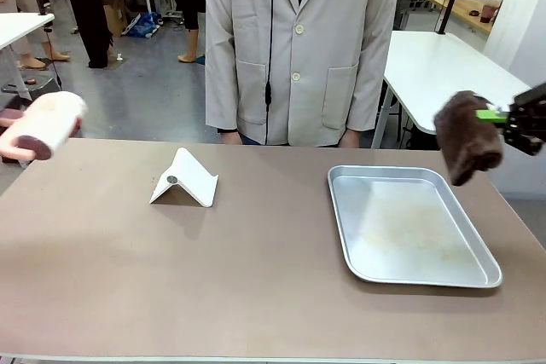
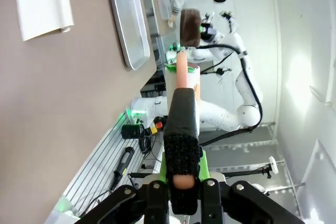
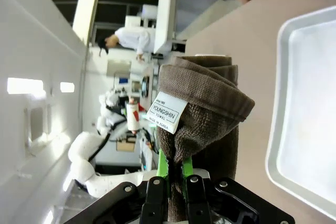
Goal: Clean the surface of the table.
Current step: Return the Lint Roller and towel to their original positions.
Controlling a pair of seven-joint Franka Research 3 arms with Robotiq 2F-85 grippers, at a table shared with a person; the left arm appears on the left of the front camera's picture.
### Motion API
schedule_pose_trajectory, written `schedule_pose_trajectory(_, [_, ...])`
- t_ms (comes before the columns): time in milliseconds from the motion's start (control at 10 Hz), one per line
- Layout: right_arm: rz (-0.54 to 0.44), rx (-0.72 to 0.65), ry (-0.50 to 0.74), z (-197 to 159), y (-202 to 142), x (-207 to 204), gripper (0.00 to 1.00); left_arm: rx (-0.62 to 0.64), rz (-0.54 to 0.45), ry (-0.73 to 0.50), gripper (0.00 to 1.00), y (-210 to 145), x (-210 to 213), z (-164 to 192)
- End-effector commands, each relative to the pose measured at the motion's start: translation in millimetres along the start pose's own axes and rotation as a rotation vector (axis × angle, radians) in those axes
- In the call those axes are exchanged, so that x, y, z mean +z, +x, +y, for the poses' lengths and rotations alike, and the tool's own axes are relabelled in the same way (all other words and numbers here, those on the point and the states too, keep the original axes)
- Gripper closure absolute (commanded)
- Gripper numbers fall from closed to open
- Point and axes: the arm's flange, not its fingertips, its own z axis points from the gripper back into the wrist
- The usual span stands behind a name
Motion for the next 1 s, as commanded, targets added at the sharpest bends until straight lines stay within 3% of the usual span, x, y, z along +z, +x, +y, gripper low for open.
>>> schedule_pose_trajectory(0, [0.031, 0.04, 0.005, 20, -2, -53, 0.89, 0.038, -0.005, 0.093, 0.78, 30, -44, -15])
schedule_pose_trajectory(200, [0.121, 0.099, 0.016, 25, -12, -135, 0.89, 0.07, -0.049, 0.142, 0.78, 63, -97, -30])
schedule_pose_trajectory(300, [0.152, 0.088, 0.012, 21, -16, -167, 0.89, 0.076, -0.13, 0.175, 0.78, 76, -117, -32])
schedule_pose_trajectory(500, [0.155, 0.027, -0.002, -1, -17, -224, 0.89, 0.09, -0.233, 0.247, 0.78, 93, -150, -26])
schedule_pose_trajectory(700, [0.083, -0.038, -0.04, -36, -15, -270, 0.89, 0.065, -0.243, 0.346, 0.78, 104, -180, -7])
schedule_pose_trajectory(900, [0.07, -0.085, -0.07, -57, -11, -283, 0.89, 0.03, -0.225, 0.424, 0.78, 110, -202, 8])
